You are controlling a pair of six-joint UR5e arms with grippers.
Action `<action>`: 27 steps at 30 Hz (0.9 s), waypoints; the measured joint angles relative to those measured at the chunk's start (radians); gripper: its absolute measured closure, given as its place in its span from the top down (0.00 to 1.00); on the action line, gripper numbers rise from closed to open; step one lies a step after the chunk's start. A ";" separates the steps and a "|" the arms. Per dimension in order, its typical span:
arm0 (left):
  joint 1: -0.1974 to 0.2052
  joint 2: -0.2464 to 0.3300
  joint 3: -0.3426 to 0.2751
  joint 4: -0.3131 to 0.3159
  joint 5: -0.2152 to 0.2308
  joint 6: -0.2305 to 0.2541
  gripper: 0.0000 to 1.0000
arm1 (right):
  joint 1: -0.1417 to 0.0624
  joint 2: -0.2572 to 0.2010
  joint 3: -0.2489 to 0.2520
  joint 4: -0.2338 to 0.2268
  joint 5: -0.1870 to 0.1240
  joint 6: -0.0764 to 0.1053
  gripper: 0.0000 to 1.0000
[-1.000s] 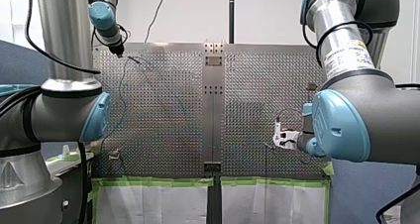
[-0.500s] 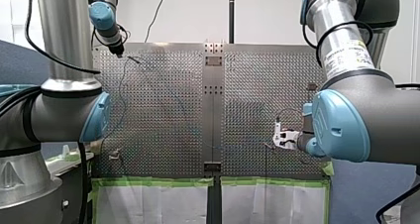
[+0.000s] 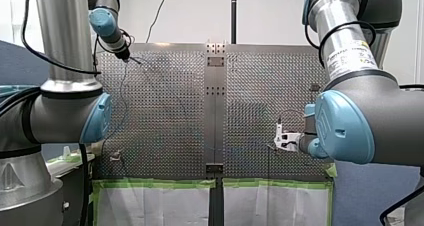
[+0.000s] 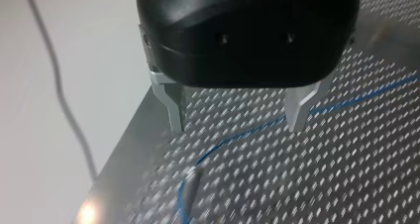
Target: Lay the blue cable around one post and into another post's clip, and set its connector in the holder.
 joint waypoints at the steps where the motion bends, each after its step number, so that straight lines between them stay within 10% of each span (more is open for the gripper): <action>1: -0.007 0.001 -0.009 0.009 0.009 0.006 1.00 | 0.001 0.000 0.000 0.004 0.001 -0.001 0.00; 9: -0.080 -0.030 -0.087 0.087 0.084 -0.014 1.00 | 0.013 0.000 0.000 0.043 0.042 -0.021 0.00; 16: -0.139 -0.086 -0.146 0.146 0.059 -0.017 1.00 | 0.021 0.000 0.000 0.081 0.089 -0.048 0.00; 27: -0.243 -0.189 -0.203 0.249 -0.005 -0.044 1.00 | 0.029 0.000 0.000 0.097 0.042 -0.058 0.00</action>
